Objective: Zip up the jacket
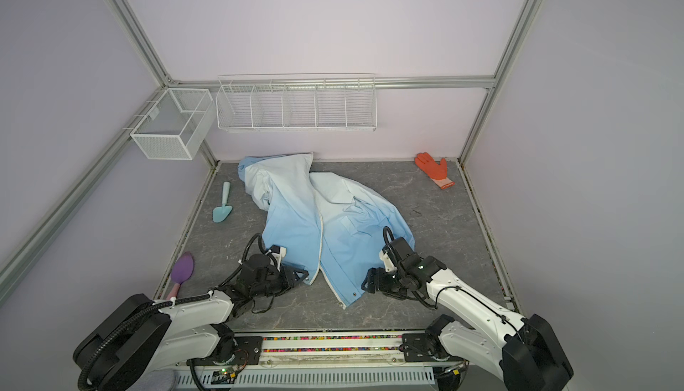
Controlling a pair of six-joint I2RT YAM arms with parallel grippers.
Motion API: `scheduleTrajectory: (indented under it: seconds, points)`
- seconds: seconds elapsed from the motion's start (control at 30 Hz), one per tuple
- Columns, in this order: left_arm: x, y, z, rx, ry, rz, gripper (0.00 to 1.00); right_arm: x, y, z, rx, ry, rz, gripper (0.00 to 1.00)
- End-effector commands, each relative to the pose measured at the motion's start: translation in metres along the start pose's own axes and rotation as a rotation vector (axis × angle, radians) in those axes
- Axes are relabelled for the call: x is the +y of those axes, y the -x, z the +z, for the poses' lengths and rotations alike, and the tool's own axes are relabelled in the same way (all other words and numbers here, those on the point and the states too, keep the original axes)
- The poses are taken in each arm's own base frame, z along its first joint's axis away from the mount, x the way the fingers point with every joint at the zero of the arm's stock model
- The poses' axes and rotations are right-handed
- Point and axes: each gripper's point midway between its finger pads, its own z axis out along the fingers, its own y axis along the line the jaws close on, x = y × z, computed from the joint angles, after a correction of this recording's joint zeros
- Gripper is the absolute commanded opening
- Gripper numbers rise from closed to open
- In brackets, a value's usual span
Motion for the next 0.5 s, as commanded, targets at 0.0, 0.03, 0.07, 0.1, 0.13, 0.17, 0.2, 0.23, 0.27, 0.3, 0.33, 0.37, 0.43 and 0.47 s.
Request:
scheduleTrajectory:
  seconds: [0.0,0.03,0.07,0.1,0.13,0.17,0.2,0.23,0.27,0.3,0.33,0.37,0.43,0.47]
  points:
    - [-0.023,0.008,0.000,-0.023,-0.080,0.036,0.04,0.004,-0.008,0.015,0.020,0.024,0.036,0.83]
    - [-0.025,0.008,-0.001,-0.026,-0.082,0.037,0.00,0.005,-0.011,0.020,0.027,0.021,0.031,0.83]
    - [-0.026,0.009,-0.002,-0.029,-0.082,0.036,0.00,0.007,-0.013,0.024,0.032,0.020,0.025,0.83]
    - [-0.027,0.010,-0.004,-0.033,-0.082,0.036,0.00,0.009,-0.015,0.028,0.038,0.020,0.021,0.83]
    - [-0.029,0.011,-0.006,-0.039,-0.082,0.037,0.00,0.012,-0.016,0.033,0.041,0.023,0.019,0.83]
    - [-0.030,0.012,-0.008,-0.046,-0.080,0.038,0.00,0.014,-0.017,0.037,0.043,0.030,0.019,0.83]
    - [-0.032,0.014,-0.011,-0.058,-0.076,0.040,0.00,0.016,-0.018,0.041,0.044,0.037,0.021,0.83]
    - [-0.034,0.017,-0.014,-0.071,-0.070,0.043,0.00,0.018,-0.018,0.046,0.043,0.040,0.024,0.82]
    - [-0.035,0.019,-0.017,-0.082,-0.061,0.044,0.00,0.019,-0.018,0.050,0.041,0.040,0.024,0.82]
    - [-0.033,0.019,-0.019,-0.090,-0.049,0.042,0.00,0.019,-0.017,0.053,0.037,0.036,0.025,0.82]
    - [-0.031,0.020,-0.023,-0.103,-0.036,0.040,0.00,0.019,-0.016,0.056,0.031,0.027,0.026,0.81]
    - [-0.030,0.022,-0.026,-0.119,-0.027,0.036,0.00,0.019,-0.013,0.060,0.025,0.025,0.027,0.80]
    - [-0.031,0.027,-0.032,-0.155,-0.021,0.032,0.00,0.021,-0.009,0.066,0.018,0.026,0.031,0.78]
    - [-0.031,0.029,-0.035,-0.172,-0.016,0.033,0.00,0.023,-0.006,0.069,0.017,0.029,0.031,0.76]
